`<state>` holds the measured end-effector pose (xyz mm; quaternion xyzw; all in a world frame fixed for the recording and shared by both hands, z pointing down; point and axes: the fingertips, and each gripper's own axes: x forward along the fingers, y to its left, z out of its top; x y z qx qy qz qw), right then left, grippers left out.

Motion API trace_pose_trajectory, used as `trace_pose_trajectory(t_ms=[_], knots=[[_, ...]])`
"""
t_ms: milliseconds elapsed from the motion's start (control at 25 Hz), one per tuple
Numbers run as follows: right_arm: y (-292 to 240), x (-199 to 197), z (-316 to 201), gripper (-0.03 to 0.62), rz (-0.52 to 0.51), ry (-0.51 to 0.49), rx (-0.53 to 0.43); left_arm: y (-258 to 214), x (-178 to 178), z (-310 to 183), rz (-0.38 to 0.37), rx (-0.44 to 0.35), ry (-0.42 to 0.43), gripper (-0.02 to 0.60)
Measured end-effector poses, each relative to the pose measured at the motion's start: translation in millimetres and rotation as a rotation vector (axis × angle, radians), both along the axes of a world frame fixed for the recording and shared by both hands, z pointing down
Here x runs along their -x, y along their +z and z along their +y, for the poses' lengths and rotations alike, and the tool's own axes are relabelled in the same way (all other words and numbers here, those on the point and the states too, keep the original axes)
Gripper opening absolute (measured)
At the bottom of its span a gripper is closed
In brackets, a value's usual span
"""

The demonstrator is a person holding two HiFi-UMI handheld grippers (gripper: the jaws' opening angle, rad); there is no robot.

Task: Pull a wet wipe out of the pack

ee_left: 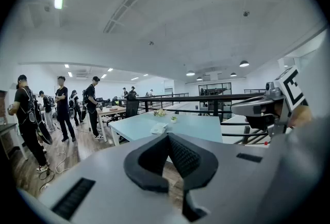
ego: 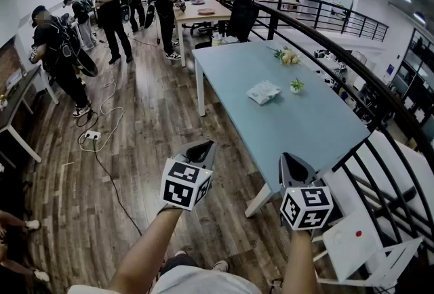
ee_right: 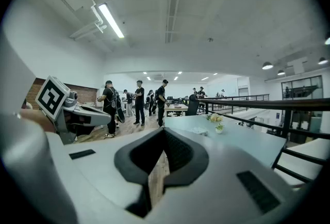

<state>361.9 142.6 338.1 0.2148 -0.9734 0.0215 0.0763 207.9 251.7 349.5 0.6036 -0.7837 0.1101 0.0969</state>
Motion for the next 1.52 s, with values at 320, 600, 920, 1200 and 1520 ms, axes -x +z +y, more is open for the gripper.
trace_pose_trajectory(t_ms=[320,600,920,1200,1520], knots=[[3,-6,-7,0.003,-0.022,0.008,-0.002,7,-7,-11,-0.002,0.012,-0.007,-0.008],[9,-3,-15,0.005,-0.023,0.000,0.006,13,-7,-21,-0.009,0.023,-0.007,-0.006],[14,15,-29,0.031,-0.022,0.004,0.016,18,6,-36,0.007,0.019,0.008,-0.006],[21,45,-53,0.072,-0.012,0.026,0.014,27,37,-66,0.016,0.018,0.041,-0.006],[26,99,-80,0.098,0.004,0.079,0.025,27,94,-102,0.034,0.016,0.090,-0.006]])
